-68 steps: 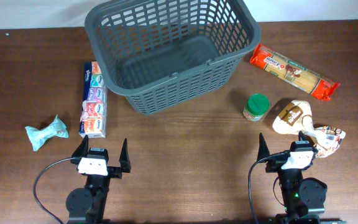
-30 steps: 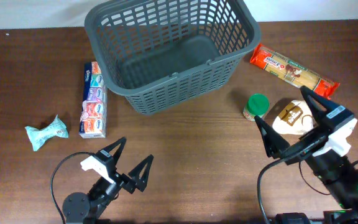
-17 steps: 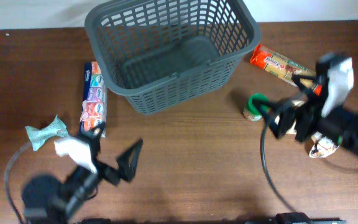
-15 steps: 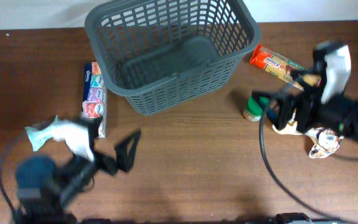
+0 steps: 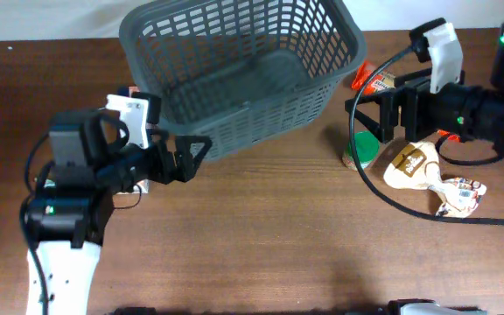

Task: Pack container
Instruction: 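Move both grippers toward the grey basket's near and far rims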

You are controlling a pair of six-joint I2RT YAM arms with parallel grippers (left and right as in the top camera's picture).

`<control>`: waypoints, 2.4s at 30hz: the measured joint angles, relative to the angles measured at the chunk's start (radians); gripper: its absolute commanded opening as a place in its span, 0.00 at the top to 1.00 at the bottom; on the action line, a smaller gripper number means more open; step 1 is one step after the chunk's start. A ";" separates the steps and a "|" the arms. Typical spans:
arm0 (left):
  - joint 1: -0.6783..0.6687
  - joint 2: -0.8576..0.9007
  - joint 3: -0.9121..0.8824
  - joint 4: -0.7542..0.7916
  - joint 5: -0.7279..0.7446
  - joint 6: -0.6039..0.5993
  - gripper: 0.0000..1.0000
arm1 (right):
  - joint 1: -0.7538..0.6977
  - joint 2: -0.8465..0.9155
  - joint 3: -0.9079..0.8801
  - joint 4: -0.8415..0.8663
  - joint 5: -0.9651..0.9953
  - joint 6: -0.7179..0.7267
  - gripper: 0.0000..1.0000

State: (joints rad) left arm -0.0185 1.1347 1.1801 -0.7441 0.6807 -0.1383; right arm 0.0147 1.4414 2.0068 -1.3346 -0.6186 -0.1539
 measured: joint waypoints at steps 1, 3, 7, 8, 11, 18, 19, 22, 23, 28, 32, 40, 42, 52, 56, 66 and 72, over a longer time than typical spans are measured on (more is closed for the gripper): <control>-0.001 0.012 0.000 0.000 0.020 0.000 0.01 | 0.000 0.000 0.001 0.001 0.000 -0.004 0.01; -0.001 0.036 0.000 -0.001 0.074 0.000 0.01 | 0.000 0.000 0.015 0.003 0.000 -0.009 0.01; -0.001 0.044 0.000 -0.004 0.176 0.000 0.01 | 0.000 0.000 0.048 0.003 0.000 -0.013 0.02; -0.001 0.040 0.000 -0.009 0.190 0.000 0.01 | 0.000 0.000 0.055 0.003 0.000 -0.013 0.01; -0.001 0.010 0.000 -0.024 0.212 0.000 0.01 | 0.000 0.000 0.065 0.003 0.000 -0.015 0.01; -0.001 -0.100 0.000 -0.042 0.217 0.000 0.01 | 0.000 0.000 0.065 0.071 -0.038 -0.013 0.01; -0.001 -0.109 0.000 -0.054 0.224 0.000 0.01 | 0.000 0.000 0.065 0.098 -0.044 -0.008 0.01; -0.001 -0.118 0.000 -0.061 0.260 0.000 0.01 | 0.000 0.000 0.066 0.170 -0.058 0.023 0.01; -0.001 -0.118 0.000 -0.061 0.278 0.000 0.01 | 0.000 0.000 0.066 0.185 -0.061 0.033 0.01; -0.001 -0.119 0.000 -0.084 0.344 0.000 0.01 | 0.000 0.000 0.066 0.228 -0.064 0.072 0.01; -0.001 -0.118 0.000 -0.099 0.366 -0.001 0.01 | 0.000 0.000 0.066 0.249 -0.064 0.078 0.01; -0.051 -0.119 0.000 -0.104 0.369 -0.045 0.01 | 0.000 0.001 0.066 0.311 0.067 0.079 0.01; -0.106 -0.119 0.000 -0.105 0.349 -0.068 0.01 | 0.000 0.008 0.066 0.343 0.117 0.079 0.01; -0.502 -0.120 0.000 -0.058 -0.081 -0.322 0.01 | 0.000 0.174 0.074 0.404 0.029 0.151 0.01; -0.563 -0.121 0.000 -0.097 -0.306 -0.410 0.01 | 0.001 0.261 0.074 0.390 -0.054 0.203 0.01; -0.628 -0.065 0.001 -0.266 -0.665 -0.489 0.01 | 0.080 0.291 0.079 0.302 0.037 0.176 0.01; -0.680 0.034 0.001 -0.265 -0.719 -0.495 0.01 | 0.222 0.293 0.082 0.227 0.269 0.066 0.01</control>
State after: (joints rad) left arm -0.6987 1.1687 1.1809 -1.0088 -0.0387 -0.6334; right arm 0.2371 1.7340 2.0884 -1.1080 -0.3500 -0.0883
